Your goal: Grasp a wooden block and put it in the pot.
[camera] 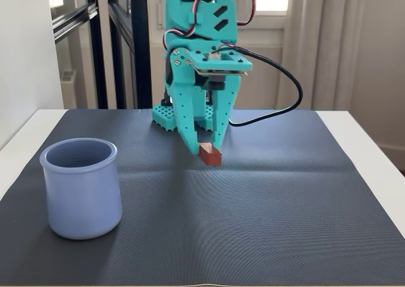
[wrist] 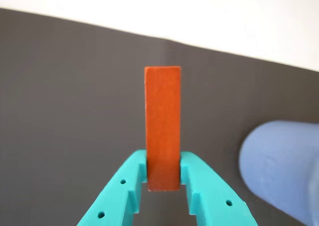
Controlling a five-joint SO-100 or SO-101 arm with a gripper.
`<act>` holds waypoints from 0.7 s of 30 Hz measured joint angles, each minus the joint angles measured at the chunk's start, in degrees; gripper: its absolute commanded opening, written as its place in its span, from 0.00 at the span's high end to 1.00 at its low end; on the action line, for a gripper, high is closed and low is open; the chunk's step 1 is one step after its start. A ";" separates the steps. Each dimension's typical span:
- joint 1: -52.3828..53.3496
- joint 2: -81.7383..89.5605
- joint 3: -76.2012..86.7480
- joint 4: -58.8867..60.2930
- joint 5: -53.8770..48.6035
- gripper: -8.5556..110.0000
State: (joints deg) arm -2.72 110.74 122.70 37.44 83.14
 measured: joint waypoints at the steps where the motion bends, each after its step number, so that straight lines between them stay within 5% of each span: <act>1: 1.58 0.88 0.00 0.09 -0.62 0.91; 21: 21.01 7.03 0.00 2.64 -8.17 0.91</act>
State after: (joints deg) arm 18.28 117.77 122.70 40.08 74.97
